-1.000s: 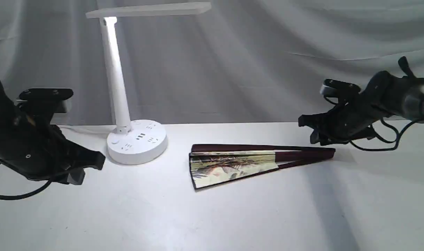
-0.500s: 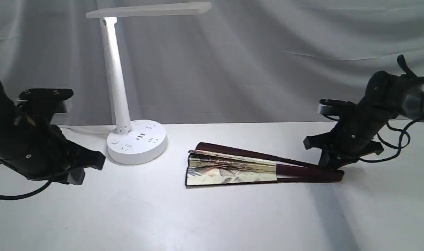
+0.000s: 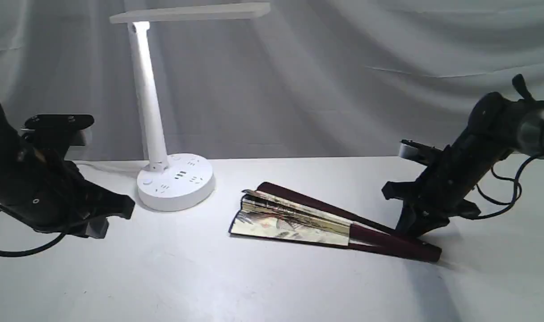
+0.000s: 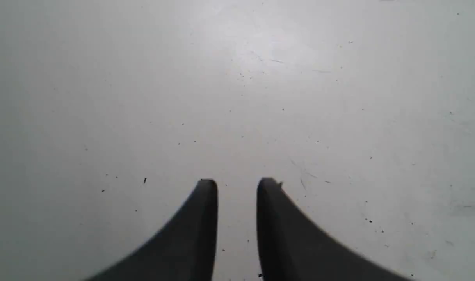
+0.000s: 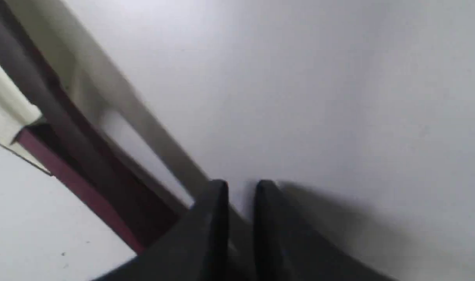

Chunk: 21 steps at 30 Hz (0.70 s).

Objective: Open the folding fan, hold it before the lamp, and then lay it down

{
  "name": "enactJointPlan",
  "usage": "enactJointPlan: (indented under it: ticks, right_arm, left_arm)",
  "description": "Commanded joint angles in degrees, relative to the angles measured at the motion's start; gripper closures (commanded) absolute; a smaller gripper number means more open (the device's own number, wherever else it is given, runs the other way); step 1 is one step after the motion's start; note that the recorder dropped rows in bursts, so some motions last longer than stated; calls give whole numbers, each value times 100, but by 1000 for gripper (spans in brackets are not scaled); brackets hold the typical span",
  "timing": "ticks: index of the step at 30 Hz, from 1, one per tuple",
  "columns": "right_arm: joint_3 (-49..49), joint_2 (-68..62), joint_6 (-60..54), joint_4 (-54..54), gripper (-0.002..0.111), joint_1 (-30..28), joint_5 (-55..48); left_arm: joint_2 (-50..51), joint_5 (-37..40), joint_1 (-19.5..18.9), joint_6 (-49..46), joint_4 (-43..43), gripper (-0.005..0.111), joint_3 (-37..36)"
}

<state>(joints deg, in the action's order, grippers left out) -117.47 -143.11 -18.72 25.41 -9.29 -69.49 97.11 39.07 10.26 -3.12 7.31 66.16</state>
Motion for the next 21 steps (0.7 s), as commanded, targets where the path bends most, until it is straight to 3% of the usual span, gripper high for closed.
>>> enactJointPlan:
  ticks: [1, 14, 21]
  right_arm:
    - [401, 291, -122, 134, 99, 17, -47]
    - [2549, 1411, -630, 366, 100, 73, 653]
    - [3520, 1962, -732, 411, 100, 485, 1311]
  left_arm:
    - [-13, 15, 34, 9, 16, 89, 47]
    - [-13, 37, 34, 9, 16, 89, 47]
    - [-13, 197, 34, 9, 72, 89, 47]
